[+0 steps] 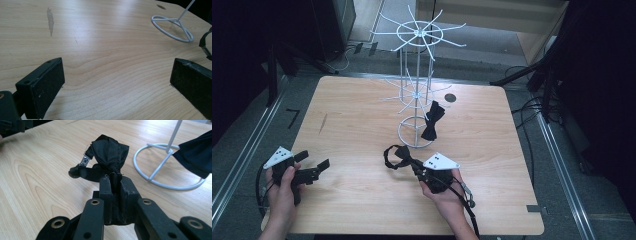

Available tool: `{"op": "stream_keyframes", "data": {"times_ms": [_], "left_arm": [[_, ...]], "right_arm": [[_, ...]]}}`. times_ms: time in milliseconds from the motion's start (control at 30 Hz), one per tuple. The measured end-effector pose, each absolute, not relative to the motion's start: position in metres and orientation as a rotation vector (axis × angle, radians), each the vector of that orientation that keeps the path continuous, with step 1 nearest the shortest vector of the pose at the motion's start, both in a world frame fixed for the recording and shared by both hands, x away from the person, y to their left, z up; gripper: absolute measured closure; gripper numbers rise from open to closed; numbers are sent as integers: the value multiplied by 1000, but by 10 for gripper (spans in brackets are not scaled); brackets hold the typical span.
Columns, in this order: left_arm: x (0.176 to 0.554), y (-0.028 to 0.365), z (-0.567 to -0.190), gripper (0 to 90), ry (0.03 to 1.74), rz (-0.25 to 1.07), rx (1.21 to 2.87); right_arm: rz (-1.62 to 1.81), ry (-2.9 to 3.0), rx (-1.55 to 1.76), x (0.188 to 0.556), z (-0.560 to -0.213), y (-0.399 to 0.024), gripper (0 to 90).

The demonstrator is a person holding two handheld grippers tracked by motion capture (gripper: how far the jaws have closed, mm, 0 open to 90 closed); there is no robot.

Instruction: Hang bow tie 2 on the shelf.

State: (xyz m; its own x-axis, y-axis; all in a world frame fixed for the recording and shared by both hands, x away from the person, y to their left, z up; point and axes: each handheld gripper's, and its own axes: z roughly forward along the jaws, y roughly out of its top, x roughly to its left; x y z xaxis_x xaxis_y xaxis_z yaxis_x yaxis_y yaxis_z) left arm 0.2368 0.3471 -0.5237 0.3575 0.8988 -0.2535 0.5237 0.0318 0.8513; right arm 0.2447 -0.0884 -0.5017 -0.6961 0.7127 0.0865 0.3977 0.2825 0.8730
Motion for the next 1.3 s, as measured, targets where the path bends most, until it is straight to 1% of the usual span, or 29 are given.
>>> {"op": "stream_keyframes", "data": {"times_ms": [667,1300], "left_arm": [[237,348,-524,0,1298,471,1625],[237,347,-524,0,1297,473,1623]], "right_arm": [[1442,2120,1039,243,-487,-108,820],[1479,2049,1014,239,-477,-116,817]]}}
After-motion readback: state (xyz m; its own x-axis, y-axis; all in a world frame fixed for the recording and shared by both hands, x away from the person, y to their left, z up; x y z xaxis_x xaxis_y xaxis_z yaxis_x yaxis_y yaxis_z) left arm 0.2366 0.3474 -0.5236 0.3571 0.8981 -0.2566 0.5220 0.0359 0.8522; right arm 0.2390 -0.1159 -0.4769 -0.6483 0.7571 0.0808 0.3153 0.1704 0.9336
